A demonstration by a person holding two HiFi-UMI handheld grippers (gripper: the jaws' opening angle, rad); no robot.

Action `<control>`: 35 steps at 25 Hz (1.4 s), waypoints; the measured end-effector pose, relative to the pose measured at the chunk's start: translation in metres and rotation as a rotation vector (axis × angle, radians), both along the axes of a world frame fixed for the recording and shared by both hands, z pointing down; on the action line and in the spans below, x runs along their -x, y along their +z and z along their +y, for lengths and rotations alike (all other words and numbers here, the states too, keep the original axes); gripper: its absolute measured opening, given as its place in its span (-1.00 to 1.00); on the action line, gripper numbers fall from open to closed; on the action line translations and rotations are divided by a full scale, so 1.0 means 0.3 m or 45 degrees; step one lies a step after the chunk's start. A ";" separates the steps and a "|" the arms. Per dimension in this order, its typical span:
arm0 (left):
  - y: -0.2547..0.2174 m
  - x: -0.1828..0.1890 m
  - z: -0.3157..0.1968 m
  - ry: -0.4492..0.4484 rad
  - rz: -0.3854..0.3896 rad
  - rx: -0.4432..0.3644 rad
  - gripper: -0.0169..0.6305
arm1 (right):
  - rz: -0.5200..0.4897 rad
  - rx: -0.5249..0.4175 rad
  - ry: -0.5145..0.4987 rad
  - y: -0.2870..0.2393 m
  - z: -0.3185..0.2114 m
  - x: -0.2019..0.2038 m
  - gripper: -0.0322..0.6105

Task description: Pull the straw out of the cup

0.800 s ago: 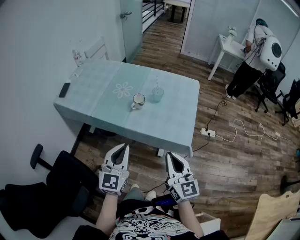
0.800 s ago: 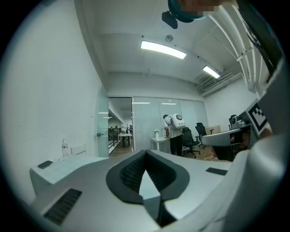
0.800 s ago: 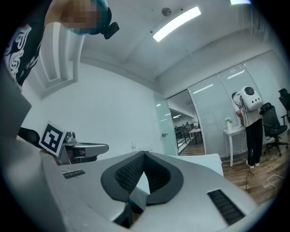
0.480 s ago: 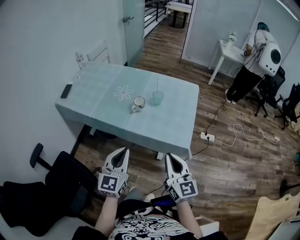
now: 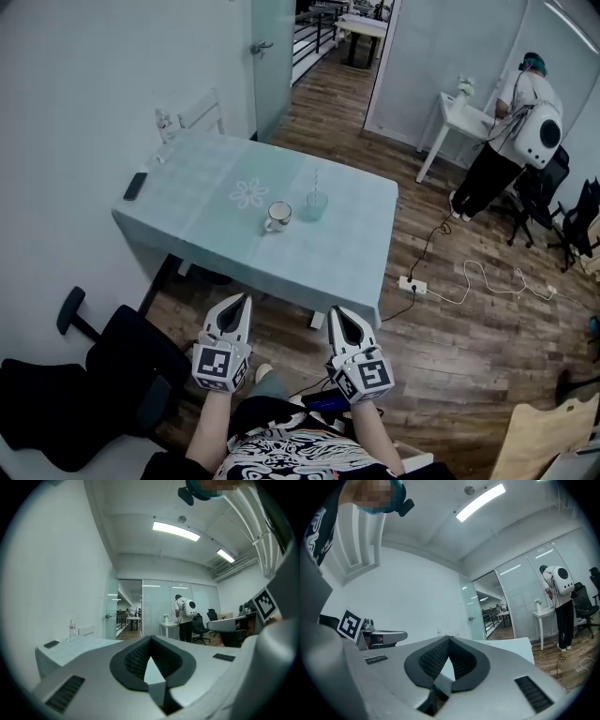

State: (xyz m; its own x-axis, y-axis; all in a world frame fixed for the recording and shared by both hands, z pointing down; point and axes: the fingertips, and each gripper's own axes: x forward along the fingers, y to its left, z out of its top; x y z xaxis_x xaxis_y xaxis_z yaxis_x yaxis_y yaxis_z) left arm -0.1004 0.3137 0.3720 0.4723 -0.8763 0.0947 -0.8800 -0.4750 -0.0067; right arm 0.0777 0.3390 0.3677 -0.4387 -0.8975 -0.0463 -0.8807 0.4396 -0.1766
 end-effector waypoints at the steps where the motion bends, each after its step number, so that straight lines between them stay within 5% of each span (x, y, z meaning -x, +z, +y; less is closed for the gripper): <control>1: -0.007 0.001 -0.007 -0.005 -0.011 -0.018 -0.89 | -0.002 0.003 0.002 0.002 -0.010 -0.004 -0.94; 10: 0.042 0.007 -0.167 0.003 -0.014 -0.003 -0.89 | -0.001 -0.009 -0.041 0.044 -0.157 0.028 -0.94; 26: 0.026 0.067 -0.905 0.062 -0.053 -0.014 -0.89 | 0.046 0.084 0.072 0.087 -0.858 0.096 -0.94; 35: 0.079 0.125 -1.118 0.076 -0.060 0.001 -0.88 | 0.013 0.044 0.141 0.080 -1.030 0.150 -0.94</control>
